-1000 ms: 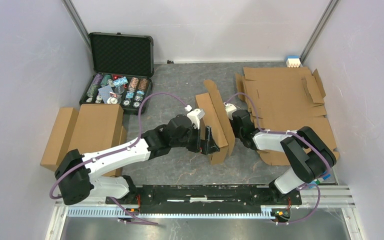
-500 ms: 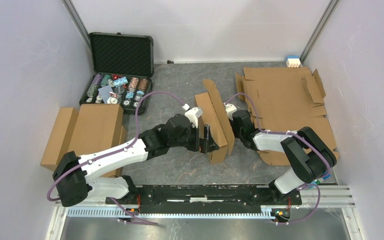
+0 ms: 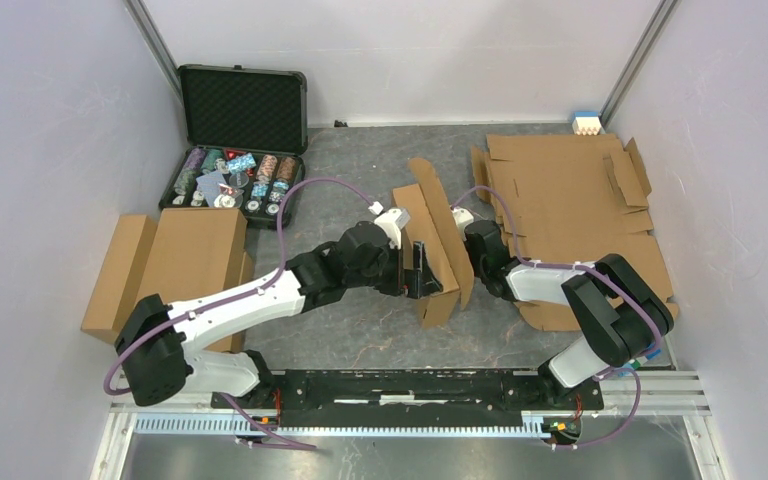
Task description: Fold the paper box
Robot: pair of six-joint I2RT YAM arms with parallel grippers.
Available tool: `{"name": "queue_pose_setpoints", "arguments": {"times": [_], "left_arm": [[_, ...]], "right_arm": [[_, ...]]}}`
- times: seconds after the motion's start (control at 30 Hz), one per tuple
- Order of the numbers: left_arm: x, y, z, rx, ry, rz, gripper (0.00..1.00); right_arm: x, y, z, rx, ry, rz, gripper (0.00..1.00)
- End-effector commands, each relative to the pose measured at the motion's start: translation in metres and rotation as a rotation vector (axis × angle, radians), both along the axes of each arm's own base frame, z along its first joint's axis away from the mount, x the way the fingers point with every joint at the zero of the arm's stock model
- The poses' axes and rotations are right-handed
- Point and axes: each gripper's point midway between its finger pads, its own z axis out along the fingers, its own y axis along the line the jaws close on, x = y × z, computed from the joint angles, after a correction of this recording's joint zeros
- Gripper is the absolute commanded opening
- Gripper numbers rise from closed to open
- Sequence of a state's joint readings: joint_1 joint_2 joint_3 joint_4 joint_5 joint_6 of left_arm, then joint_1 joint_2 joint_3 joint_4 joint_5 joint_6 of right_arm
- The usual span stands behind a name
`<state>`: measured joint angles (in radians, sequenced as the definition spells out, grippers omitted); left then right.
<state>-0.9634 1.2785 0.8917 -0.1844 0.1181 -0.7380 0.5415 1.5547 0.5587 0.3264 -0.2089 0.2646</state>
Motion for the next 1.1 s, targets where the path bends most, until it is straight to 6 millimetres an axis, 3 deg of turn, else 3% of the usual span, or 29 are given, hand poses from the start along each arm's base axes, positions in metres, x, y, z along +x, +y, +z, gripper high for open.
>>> {"name": "queue_pose_setpoints", "arguments": {"times": [0.0, 0.37, 0.53, 0.7, 0.87, 1.07], "left_arm": [[0.003, 0.006, -0.013, 0.059, 0.037, 0.024, 0.95], [-0.002, 0.055, -0.046, 0.335, 0.045, 0.061, 0.85], [-0.002, 0.058, -0.054, 0.39, 0.056, 0.044, 0.86], [0.008, 0.05, -0.018, 0.292, -0.029, 0.06, 0.94], [0.021, 0.048, 0.028, 0.199, -0.11, 0.061, 0.98], [0.041, 0.062, 0.05, 0.132, -0.129, 0.071, 0.99]], "right_arm": [[-0.012, -0.003, -0.006, -0.02, 0.028, 0.018, 0.38], [-0.012, -0.003, -0.005, -0.025, 0.024, 0.018, 0.38], [-0.012, -0.003, -0.006, -0.031, 0.023, 0.018, 0.39], [-0.01, -0.004, -0.003, -0.038, 0.016, 0.014, 0.39], [0.002, -0.014, 0.014, -0.07, -0.029, -0.034, 0.39], [0.008, -0.046, 0.035, -0.034, -0.05, -0.149, 0.43]]}}
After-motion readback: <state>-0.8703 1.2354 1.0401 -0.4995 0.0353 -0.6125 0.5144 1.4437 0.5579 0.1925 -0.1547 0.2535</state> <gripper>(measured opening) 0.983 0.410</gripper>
